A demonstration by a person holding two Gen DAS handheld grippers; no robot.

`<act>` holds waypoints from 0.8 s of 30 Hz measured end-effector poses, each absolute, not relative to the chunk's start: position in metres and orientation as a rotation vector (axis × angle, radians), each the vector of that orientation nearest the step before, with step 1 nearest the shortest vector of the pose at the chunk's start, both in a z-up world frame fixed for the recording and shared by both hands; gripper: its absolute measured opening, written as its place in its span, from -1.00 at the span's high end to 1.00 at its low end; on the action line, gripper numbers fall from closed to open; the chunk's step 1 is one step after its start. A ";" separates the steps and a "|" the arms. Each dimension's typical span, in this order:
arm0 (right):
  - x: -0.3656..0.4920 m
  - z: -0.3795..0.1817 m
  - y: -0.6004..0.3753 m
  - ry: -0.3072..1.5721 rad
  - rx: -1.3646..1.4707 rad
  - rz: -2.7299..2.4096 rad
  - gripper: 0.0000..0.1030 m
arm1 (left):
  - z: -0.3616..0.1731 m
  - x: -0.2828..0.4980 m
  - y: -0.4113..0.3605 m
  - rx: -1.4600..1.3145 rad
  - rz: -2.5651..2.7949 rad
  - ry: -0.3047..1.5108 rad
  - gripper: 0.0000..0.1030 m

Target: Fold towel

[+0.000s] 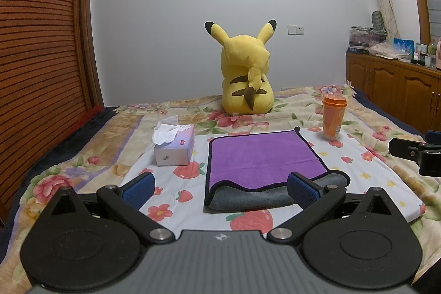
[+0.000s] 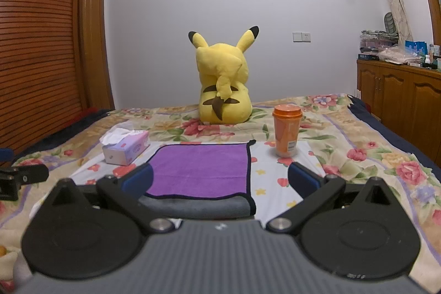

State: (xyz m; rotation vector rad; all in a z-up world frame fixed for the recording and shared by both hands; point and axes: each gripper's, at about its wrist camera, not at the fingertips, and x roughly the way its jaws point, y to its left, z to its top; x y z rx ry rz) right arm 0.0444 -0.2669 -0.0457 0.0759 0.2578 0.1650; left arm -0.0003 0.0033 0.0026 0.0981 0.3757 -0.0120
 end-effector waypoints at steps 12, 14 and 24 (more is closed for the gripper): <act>0.045 -0.045 -0.266 0.260 0.076 0.166 -1.00 | -0.003 0.001 0.004 0.096 -0.015 0.382 -1.00; 0.045 -0.045 -0.266 0.260 0.076 0.165 -1.00 | -0.003 0.001 0.003 0.097 -0.015 0.382 -1.00; 0.044 -0.046 -0.267 0.257 0.076 0.165 -1.00 | -0.003 0.001 0.003 0.098 -0.014 0.384 -1.00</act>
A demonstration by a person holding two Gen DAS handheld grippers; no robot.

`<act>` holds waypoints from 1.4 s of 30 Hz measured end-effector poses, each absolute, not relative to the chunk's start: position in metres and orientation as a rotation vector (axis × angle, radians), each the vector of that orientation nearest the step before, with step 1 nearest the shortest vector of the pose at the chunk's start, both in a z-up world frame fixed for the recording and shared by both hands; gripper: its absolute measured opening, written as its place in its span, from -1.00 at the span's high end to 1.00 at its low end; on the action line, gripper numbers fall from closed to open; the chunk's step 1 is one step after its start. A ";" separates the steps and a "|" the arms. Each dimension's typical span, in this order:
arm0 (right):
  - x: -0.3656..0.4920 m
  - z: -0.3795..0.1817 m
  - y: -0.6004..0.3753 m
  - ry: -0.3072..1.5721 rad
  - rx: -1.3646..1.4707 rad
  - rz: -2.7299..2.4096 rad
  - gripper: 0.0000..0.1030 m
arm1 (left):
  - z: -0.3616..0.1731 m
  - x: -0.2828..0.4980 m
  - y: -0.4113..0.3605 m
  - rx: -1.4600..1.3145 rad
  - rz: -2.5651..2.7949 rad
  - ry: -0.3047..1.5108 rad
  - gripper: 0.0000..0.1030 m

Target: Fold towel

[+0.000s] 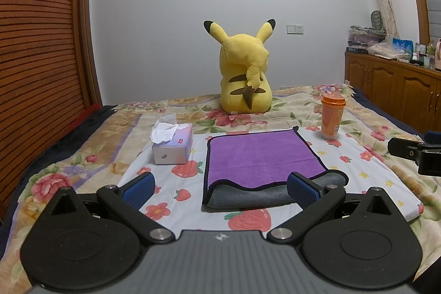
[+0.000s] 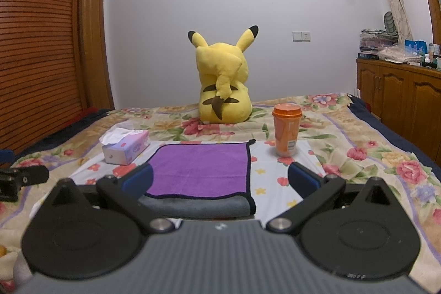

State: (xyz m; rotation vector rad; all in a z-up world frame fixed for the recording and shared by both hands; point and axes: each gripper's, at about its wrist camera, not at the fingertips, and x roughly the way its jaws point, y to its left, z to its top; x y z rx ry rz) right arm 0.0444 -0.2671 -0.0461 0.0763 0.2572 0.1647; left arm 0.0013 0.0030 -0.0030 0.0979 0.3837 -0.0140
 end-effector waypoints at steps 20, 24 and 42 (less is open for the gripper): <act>0.045 -0.046 -0.268 0.257 0.076 0.164 -1.00 | -0.003 0.001 0.003 0.096 -0.014 0.384 -1.00; 0.045 -0.047 -0.269 0.261 0.079 0.163 -1.00 | -0.003 0.001 0.003 0.097 -0.016 0.385 -1.00; 0.053 -0.049 -0.274 0.295 0.105 0.157 -1.00 | -0.010 0.012 -0.003 0.120 -0.018 0.466 -1.00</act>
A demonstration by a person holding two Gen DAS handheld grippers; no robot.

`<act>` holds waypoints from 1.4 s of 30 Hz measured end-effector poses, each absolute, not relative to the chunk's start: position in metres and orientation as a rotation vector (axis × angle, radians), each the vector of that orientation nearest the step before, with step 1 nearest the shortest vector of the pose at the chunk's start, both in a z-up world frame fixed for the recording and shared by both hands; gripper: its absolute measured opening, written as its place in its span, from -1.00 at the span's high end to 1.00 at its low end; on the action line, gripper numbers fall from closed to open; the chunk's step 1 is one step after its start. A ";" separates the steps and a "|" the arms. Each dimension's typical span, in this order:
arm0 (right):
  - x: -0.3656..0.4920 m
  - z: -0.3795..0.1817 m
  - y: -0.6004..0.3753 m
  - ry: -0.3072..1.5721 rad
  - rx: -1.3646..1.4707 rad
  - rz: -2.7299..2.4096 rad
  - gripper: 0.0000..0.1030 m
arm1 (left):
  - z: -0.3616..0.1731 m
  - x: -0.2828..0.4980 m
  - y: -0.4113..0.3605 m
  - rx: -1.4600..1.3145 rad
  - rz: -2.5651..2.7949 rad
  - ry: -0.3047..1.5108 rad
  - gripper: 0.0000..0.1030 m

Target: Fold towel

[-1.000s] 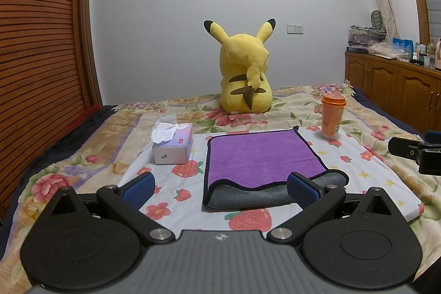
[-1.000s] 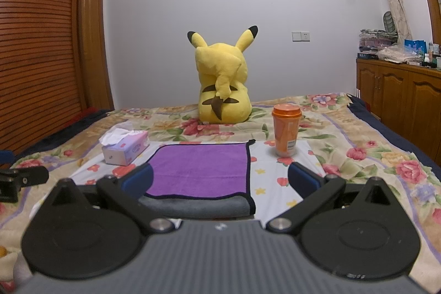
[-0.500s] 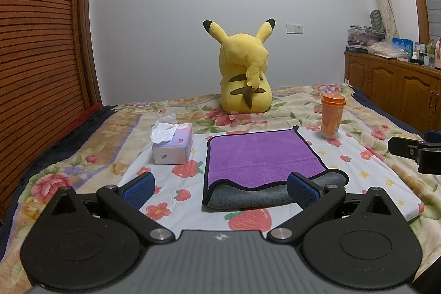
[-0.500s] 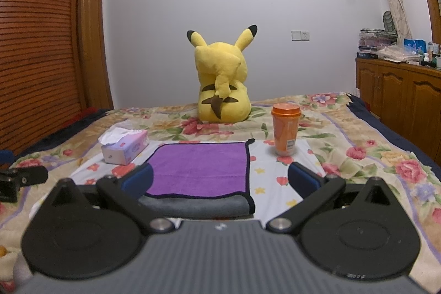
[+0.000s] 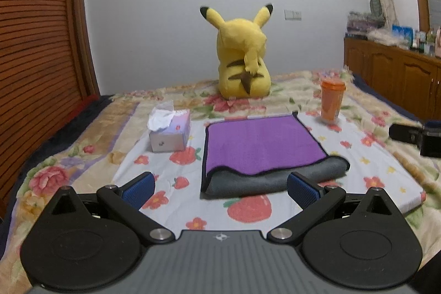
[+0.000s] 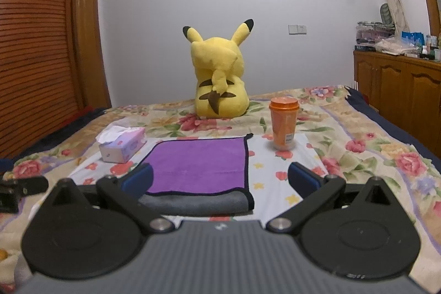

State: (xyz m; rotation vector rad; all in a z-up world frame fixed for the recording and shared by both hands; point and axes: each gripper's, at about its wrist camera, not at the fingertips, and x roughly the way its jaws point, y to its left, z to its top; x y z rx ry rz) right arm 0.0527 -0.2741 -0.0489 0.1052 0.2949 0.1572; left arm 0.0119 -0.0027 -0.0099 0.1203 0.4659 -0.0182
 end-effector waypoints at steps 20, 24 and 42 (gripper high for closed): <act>0.078 -0.053 -0.277 0.344 0.114 0.182 -1.00 | -0.019 0.037 -0.009 0.155 -0.046 0.543 -1.00; 0.086 -0.053 -0.275 0.338 0.089 0.191 -1.00 | -0.019 0.048 -0.007 0.157 -0.047 0.556 -1.00; 0.126 -0.064 -0.265 0.385 0.018 0.228 -1.00 | -0.027 0.097 -0.003 0.178 -0.081 0.603 -1.00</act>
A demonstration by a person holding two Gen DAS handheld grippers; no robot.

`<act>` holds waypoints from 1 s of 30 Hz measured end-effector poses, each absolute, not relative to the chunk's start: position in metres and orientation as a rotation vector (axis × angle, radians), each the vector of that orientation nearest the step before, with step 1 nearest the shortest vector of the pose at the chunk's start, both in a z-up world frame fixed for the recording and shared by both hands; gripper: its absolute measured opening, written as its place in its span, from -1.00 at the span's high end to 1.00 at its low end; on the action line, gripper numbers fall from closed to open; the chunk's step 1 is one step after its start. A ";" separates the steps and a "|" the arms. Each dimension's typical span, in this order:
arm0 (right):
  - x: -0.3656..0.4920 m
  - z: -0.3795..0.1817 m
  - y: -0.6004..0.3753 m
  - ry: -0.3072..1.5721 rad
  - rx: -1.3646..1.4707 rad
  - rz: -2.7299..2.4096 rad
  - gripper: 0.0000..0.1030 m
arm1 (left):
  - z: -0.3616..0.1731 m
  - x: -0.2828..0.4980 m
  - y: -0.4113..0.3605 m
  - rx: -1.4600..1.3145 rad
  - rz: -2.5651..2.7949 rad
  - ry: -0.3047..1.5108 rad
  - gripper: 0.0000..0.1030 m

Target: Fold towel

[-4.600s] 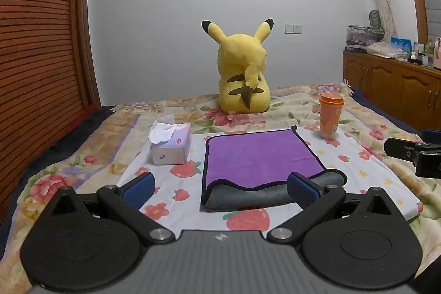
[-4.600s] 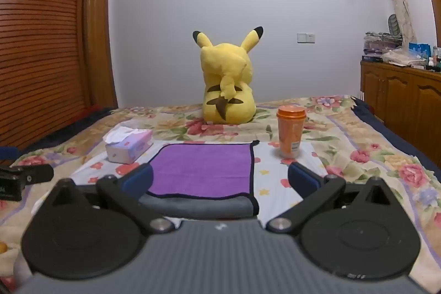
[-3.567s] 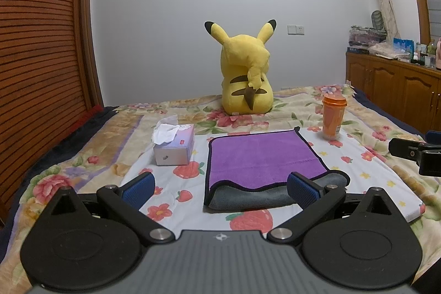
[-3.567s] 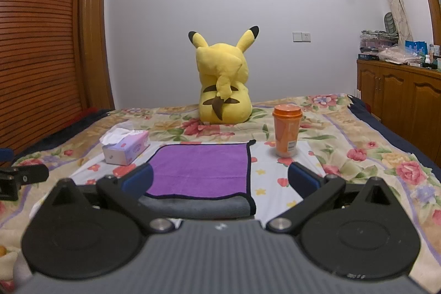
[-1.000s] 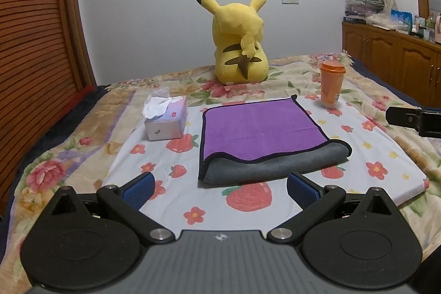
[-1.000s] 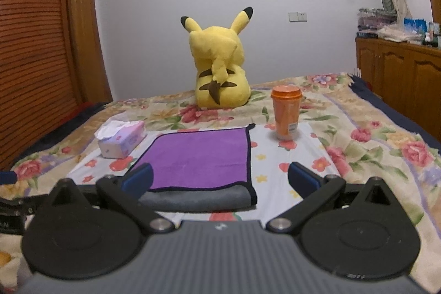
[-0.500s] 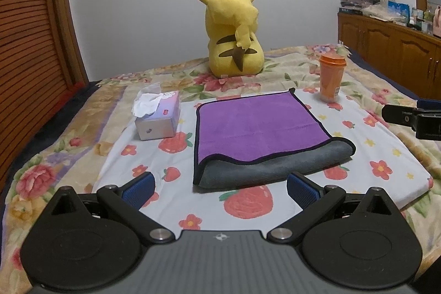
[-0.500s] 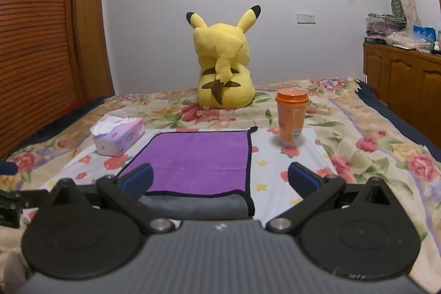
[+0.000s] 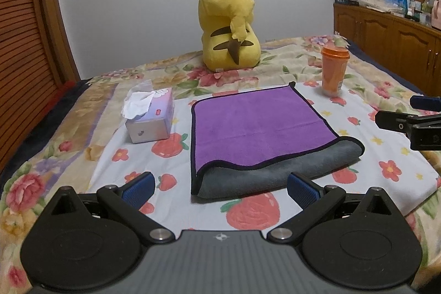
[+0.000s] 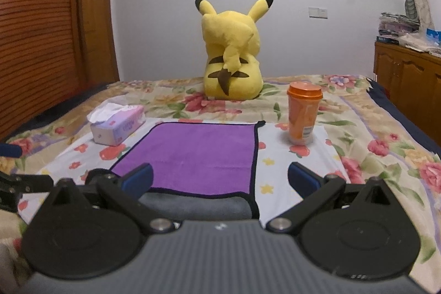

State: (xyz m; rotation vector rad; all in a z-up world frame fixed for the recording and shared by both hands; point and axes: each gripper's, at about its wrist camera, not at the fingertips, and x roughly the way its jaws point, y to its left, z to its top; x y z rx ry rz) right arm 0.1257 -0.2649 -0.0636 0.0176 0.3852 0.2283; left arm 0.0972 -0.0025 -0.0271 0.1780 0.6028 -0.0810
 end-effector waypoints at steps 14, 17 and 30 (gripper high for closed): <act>0.157 -0.072 -0.263 0.422 0.011 0.253 -1.00 | -0.036 0.131 0.004 0.175 -0.075 0.620 -1.00; 0.162 -0.074 -0.262 0.433 0.009 0.258 -1.00 | -0.039 0.138 0.005 0.181 -0.073 0.625 -1.00; 0.190 -0.092 -0.260 0.524 -0.008 0.278 -1.00 | -0.060 0.176 0.014 0.173 -0.075 0.690 -1.00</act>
